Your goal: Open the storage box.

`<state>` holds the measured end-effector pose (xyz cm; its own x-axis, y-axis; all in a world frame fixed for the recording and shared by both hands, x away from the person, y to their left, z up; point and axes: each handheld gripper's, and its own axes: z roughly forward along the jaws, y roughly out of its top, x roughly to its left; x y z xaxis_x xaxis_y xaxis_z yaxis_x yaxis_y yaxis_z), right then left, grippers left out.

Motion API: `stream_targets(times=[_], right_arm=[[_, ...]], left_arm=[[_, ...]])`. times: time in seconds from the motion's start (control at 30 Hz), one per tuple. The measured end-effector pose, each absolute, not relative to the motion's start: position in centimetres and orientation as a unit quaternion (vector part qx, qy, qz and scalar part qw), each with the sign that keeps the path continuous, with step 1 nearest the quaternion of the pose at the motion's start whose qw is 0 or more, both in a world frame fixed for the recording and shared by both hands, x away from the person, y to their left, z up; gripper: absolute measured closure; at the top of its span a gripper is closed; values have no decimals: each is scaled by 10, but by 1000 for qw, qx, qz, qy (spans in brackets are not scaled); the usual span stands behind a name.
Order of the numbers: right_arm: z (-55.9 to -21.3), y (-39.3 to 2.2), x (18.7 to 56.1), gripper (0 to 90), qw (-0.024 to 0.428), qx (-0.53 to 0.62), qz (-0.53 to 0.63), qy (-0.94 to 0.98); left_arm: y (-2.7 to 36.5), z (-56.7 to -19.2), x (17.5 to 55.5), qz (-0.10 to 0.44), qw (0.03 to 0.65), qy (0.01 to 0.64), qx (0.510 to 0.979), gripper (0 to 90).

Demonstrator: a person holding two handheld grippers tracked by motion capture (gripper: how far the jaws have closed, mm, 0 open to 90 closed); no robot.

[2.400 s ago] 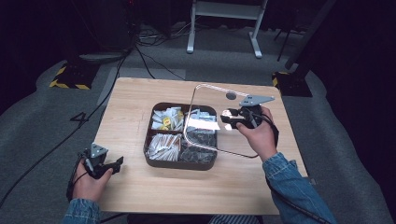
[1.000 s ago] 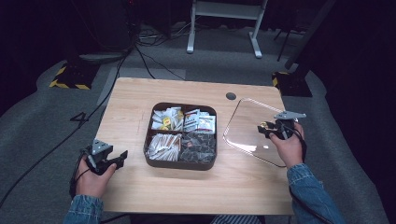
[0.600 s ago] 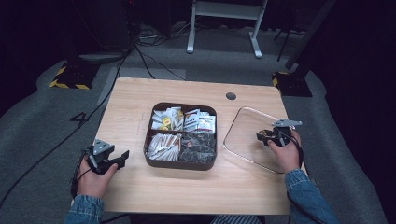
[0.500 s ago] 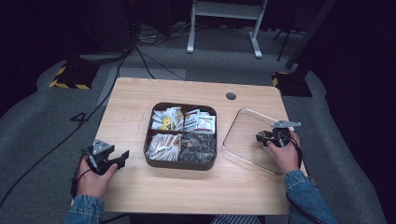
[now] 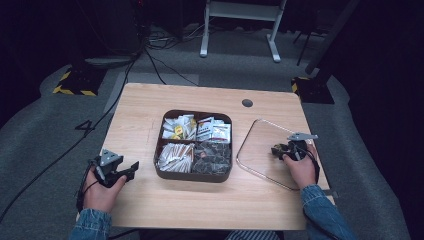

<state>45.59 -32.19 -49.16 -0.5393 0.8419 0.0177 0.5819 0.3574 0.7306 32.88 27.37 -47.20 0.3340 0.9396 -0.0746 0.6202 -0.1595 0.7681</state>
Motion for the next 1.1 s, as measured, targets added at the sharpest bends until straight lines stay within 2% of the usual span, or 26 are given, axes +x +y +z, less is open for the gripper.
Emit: stream_targets(times=[0.33, 0.47, 0.63, 0.83, 1.1], right_arm=[[-494, -322, 454, 586, 190, 446, 363, 796], [-491, -323, 453, 495, 188, 460, 399, 771], [-480, -324, 447, 450, 195, 463, 424, 753], [-472, -322, 430, 460, 200, 457, 467, 730], [-457, -315, 418, 461, 200, 444, 464, 740]], left_arm=[[273, -472, 328, 218, 367, 535, 729, 366], [273, -471, 328, 216, 370, 534, 728, 372], [273, -470, 328, 219, 372, 534, 727, 374], [271, -465, 326, 221, 378, 532, 725, 374], [267, -457, 325, 218, 388, 520, 729, 377]])
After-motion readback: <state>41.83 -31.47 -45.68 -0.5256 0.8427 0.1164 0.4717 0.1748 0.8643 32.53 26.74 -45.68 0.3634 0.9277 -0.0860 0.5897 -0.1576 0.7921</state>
